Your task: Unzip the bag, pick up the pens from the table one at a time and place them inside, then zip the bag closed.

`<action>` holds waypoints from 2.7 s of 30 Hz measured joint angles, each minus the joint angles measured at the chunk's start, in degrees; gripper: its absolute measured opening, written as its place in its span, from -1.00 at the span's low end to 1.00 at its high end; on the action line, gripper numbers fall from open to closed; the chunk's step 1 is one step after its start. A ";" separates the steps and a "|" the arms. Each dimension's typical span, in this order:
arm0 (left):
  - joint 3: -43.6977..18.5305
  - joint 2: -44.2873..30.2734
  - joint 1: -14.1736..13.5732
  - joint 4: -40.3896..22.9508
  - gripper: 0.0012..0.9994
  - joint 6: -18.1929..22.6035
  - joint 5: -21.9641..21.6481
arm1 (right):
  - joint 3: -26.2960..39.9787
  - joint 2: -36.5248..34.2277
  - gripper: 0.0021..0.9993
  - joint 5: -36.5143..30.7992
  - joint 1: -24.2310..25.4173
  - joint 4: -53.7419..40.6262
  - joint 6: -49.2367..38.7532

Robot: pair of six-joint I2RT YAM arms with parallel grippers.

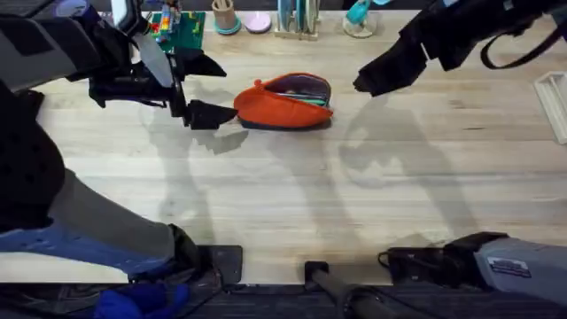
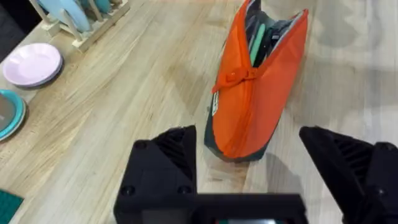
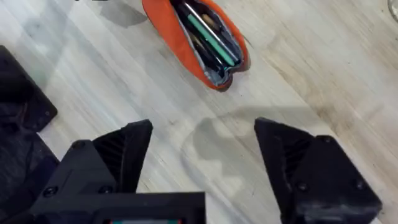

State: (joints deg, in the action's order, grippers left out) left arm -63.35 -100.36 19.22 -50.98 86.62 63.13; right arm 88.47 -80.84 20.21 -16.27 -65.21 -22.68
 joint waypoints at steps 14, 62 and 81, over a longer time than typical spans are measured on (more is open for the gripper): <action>0.00 0.02 0.00 0.01 0.99 -0.01 -0.15 | 0.00 0.01 0.99 0.22 0.00 3.60 5.60; 0.00 0.02 0.00 0.00 0.99 -0.01 -0.15 | 37.35 -36.62 0.99 -17.88 -18.50 3.72 23.41; 0.00 0.00 0.00 0.01 0.99 -0.01 -0.15 | 37.40 -39.64 0.99 -17.88 -21.98 2.60 26.77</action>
State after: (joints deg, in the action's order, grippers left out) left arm -63.35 -100.36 19.22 -50.97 86.61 62.98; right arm 125.86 -120.49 2.33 -38.25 -62.61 4.10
